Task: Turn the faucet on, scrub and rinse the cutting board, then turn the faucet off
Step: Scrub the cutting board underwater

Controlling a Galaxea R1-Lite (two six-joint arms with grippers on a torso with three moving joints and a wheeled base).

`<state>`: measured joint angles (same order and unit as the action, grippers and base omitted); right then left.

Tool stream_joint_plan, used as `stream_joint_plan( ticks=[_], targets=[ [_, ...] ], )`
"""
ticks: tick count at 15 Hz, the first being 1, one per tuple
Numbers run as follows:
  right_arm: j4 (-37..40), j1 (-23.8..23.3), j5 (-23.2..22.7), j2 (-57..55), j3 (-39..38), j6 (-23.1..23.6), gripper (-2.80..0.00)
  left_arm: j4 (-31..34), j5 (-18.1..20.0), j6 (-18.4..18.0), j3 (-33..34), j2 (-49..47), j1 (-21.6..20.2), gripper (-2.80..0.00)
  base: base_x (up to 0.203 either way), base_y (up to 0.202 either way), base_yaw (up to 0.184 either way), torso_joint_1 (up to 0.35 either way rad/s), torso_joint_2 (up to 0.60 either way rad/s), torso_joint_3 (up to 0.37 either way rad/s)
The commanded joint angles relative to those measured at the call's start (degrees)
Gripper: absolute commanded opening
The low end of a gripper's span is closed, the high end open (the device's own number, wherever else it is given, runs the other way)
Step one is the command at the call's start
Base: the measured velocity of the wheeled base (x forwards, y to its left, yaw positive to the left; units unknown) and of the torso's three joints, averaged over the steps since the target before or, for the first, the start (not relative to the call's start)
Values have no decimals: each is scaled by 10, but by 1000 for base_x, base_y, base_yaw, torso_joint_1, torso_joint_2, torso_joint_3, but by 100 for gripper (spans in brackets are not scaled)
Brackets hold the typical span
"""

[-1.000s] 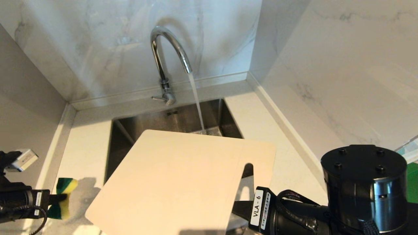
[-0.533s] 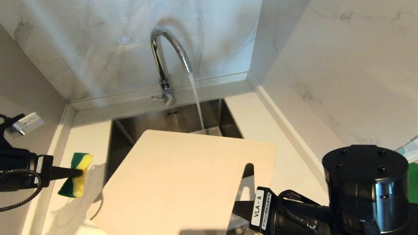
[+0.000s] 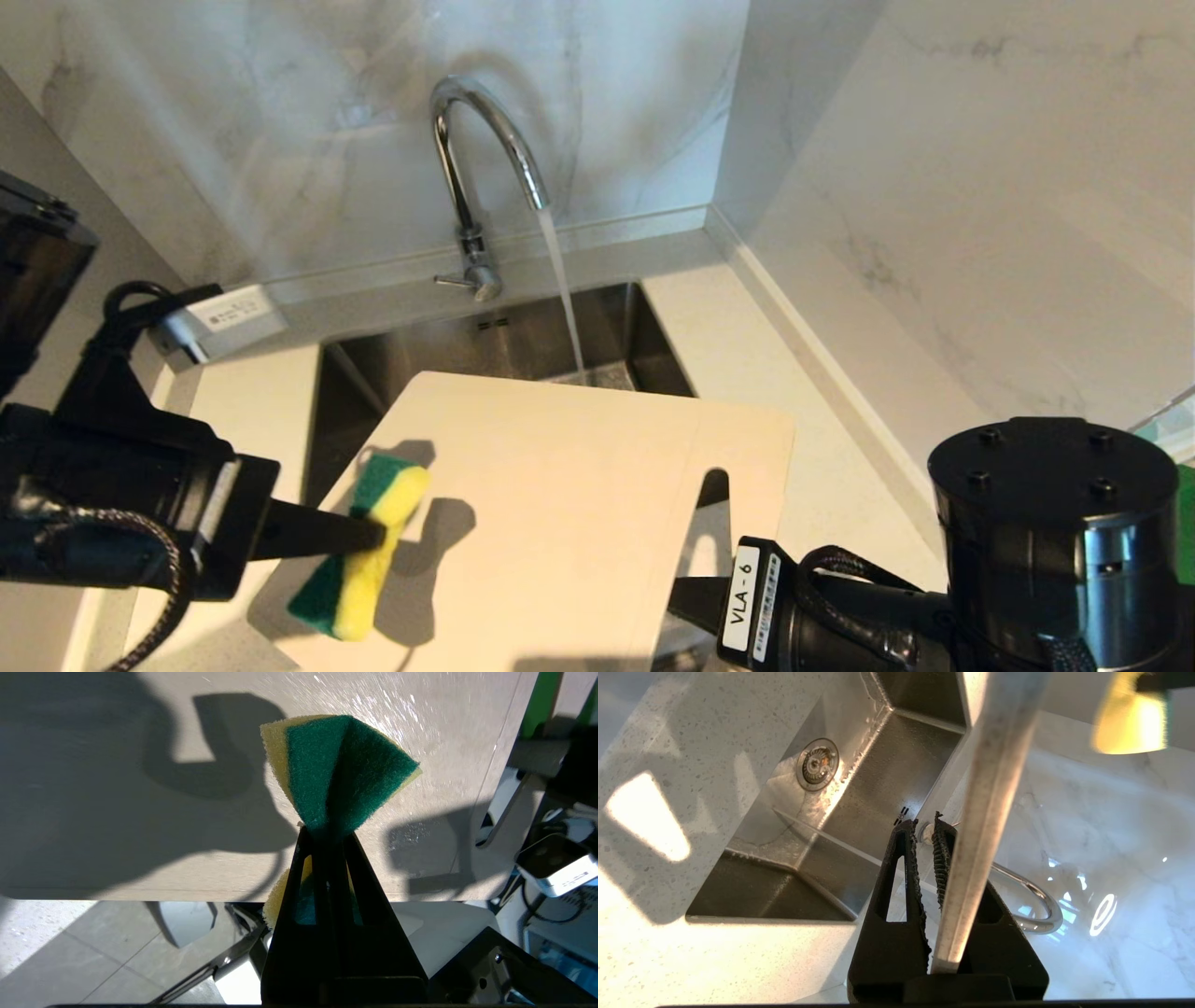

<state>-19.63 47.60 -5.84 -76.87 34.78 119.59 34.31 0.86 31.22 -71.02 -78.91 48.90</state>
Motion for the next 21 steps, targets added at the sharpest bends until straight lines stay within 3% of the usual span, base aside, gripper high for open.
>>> stream_joint_plan(
  ticks=[1, 5, 10, 14, 18, 21],
  targets=[
    [-1, 0, 0, 1, 0, 6, -280, 4, -51, 22, -4, -60, 62, -280, 0, 0, 0, 0, 0, 0],
    [-1, 0, 0, 1, 0, -4, -280, 1, -63, 21, 30, -83, 70, -280, 0, 0, 0, 0, 0, 0],
    [-1, 0, 0, 1, -2, -5, -280, -70, -83, 24, 143, -72, 57, -280, 0, 0, 0, 0, 0, 0],
    [-1, 0, 0, 0, -2, -5, -280, -97, -80, 22, 185, -70, 1, -280, 0, 0, 0, 0, 0, 0],
    [-1, -1, 1, 5, -2, -5, -280, -204, -78, 11, 296, -69, -54, -280, 0, 0, 0, 0, 0, 0],
    [-1, -1, 1, 10, -2, -6, -280, -251, -59, -4, 341, -58, -120, -280, 0, 0, 0, 0, 0, 0]
  ],
)
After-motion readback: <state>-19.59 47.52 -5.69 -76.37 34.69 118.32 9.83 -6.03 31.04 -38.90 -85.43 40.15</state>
